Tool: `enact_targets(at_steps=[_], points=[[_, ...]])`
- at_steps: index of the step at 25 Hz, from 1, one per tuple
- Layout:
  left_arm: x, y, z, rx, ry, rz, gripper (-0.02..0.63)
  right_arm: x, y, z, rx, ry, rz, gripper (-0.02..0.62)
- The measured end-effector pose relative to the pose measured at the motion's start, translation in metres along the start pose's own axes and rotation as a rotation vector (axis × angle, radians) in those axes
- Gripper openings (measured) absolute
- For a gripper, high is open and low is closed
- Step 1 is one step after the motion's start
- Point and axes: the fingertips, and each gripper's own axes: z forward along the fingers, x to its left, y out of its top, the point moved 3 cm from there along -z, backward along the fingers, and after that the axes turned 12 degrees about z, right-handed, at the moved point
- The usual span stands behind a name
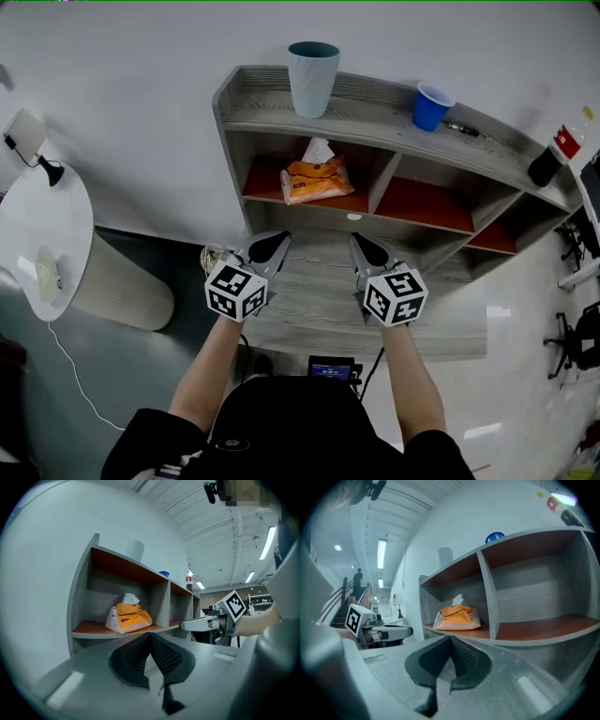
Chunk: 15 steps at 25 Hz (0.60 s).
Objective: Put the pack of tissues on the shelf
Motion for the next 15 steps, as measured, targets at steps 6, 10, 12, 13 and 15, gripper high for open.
enact_targets(at_steps=[6, 10, 12, 13, 15], points=[[-0.018, -0.010, -0.005, 0.017, 0.047, -0.042, 0.003, -0.013, -0.010, -0.012, 0.035, 0.041, 0.001, -0.002], [-0.034, -0.021, -0.013, 0.036, 0.075, -0.089, 0.003, -0.018, -0.020, -0.016, 0.058, 0.076, 0.009, -0.002], [-0.040, -0.029, -0.021, 0.048, 0.088, -0.114, 0.003, -0.019, -0.027, -0.017, 0.068, 0.087, 0.025, -0.002], [-0.042, -0.033, -0.025, 0.057, 0.095, -0.122, 0.003, -0.019, -0.030, -0.017, 0.071, 0.091, 0.034, -0.002], [-0.044, -0.039, -0.034, 0.073, 0.109, -0.132, 0.003, -0.017, -0.037, -0.019, 0.074, 0.096, 0.049, -0.002]])
